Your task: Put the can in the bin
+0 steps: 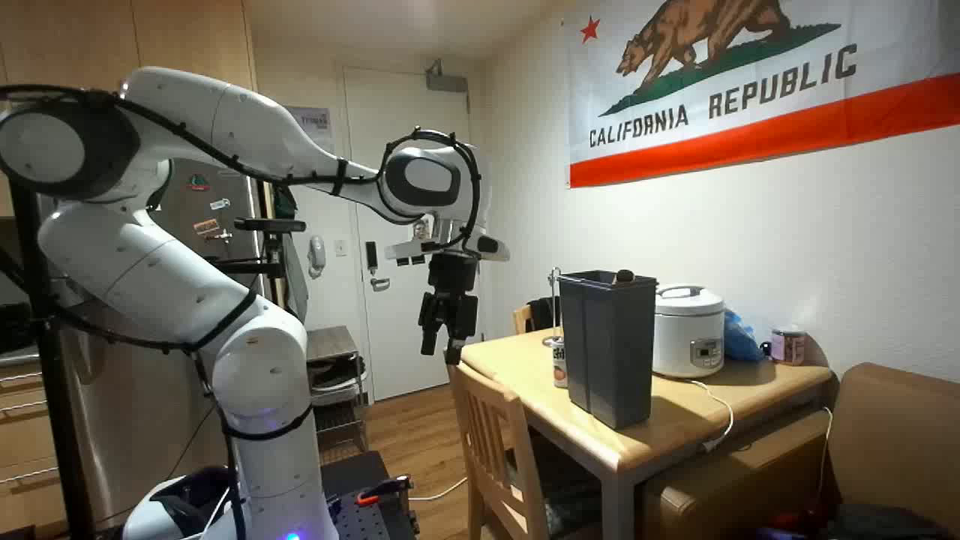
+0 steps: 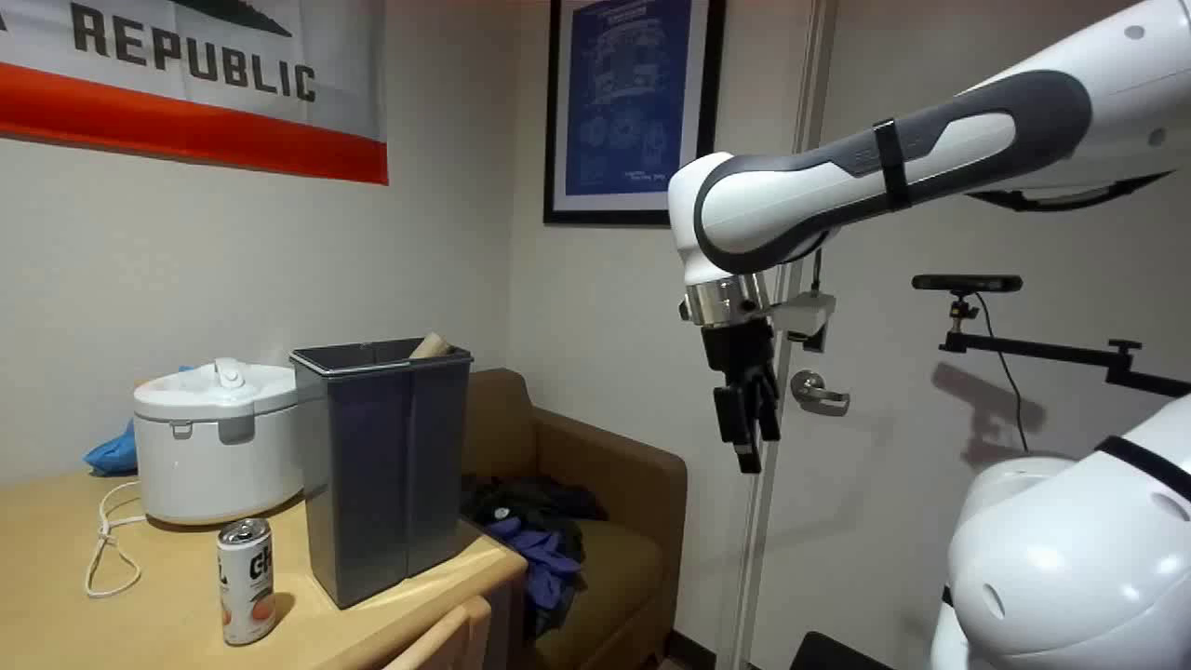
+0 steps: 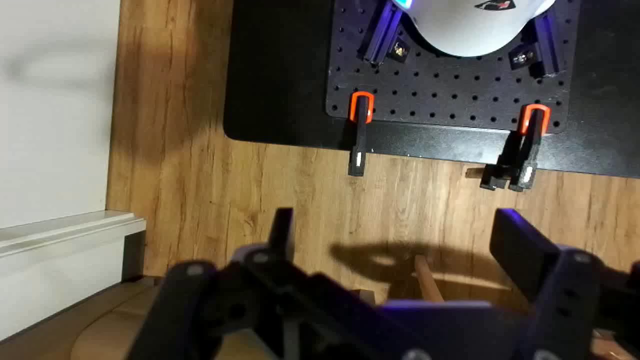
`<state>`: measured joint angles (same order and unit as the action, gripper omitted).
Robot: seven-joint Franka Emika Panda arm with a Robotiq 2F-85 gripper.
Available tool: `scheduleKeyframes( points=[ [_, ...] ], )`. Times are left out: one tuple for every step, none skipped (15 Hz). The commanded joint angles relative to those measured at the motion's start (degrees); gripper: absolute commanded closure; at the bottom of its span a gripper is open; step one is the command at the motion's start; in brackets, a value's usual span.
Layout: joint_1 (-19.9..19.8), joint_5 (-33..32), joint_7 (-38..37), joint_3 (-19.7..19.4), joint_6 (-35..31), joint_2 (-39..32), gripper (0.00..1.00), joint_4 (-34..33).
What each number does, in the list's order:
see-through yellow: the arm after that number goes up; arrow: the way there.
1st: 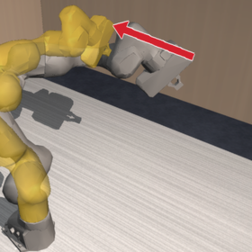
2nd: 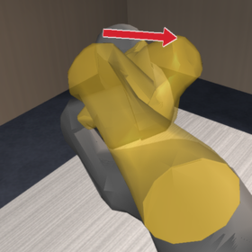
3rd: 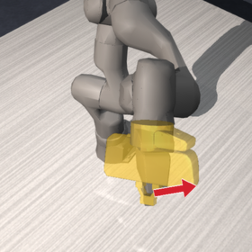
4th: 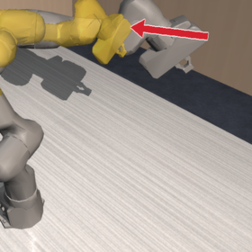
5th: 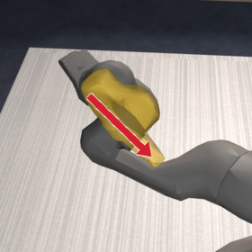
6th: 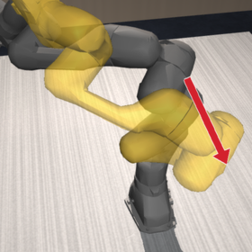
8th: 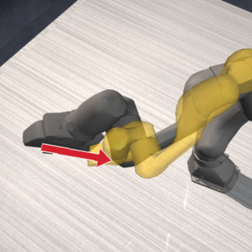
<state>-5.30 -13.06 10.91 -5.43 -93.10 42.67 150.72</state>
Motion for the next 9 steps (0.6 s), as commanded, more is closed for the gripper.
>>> scheduleKeyframes(
  points=[
    [0.79,-0.3,-0.41,-0.62,0.29,0.02,0.0,-0.16],
    [1.0,-0.85,-0.25,-0.43,-0.94,-0.79,0.0,-0.87],
    [1.26,-1.83,0.03,0.03,-1.8,-2.12,0.0,-2.17],
    [1.69,-3.21,0.76,0.3,-3.15,-3.27,0.0,-3.39],
    [2.03,-4.7,1.1,0.42,-4.52,-4.11,0.0,-4.41],
    [2.41,-6.28,1.57,0.46,-6.32,-4.97,0.0,-5.62],
    [2.68,-7.88,1.64,0.7,-8.07,-5.73,0.0,-6.7],
    [3.14,-9.57,1.94,1.08,-9.98,-6.56,0.0,-7.99],
    [3.58,-11.11,2.36,1.35,-12.04,-7.35,0.0,-9.04]
  ],
)
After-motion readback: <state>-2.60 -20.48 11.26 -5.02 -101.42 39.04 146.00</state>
